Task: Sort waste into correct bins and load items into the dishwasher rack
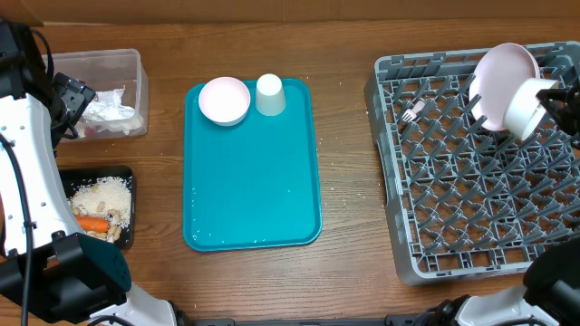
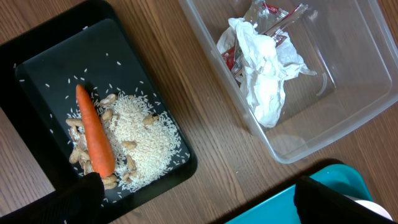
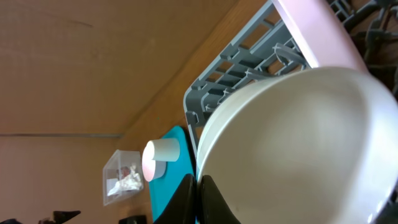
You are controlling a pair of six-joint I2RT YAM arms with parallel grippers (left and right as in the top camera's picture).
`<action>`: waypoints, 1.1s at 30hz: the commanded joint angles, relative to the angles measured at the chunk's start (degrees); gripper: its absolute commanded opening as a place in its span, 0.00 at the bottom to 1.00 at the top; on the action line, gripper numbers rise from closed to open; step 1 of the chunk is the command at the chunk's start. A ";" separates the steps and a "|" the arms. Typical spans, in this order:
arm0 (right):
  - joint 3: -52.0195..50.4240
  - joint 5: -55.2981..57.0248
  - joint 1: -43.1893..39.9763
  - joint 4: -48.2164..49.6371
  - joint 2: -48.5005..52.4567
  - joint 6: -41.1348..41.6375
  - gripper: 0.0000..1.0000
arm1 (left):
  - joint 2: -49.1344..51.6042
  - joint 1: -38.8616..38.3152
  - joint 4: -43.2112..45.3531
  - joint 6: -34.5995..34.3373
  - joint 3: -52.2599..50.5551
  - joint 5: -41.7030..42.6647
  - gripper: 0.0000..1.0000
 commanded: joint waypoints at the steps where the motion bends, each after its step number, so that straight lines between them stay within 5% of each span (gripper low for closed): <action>1: -2.08 -2.08 0.00 1.62 2.29 -0.28 0.04 | -0.15 0.04 0.00 0.66 0.31 -0.81 1.00; 11: -6.27 -9.49 0.22 0.90 3.45 -3.08 0.04 | -0.15 0.04 0.02 0.66 0.31 -0.81 1.00; 26: -6.47 2.34 0.20 -6.14 3.45 1.29 0.09 | -0.15 0.04 0.02 0.66 0.31 -0.81 1.00; 33: -6.47 -6.19 0.20 -6.64 3.45 0.81 0.04 | -0.15 0.04 0.02 0.66 0.31 -0.81 1.00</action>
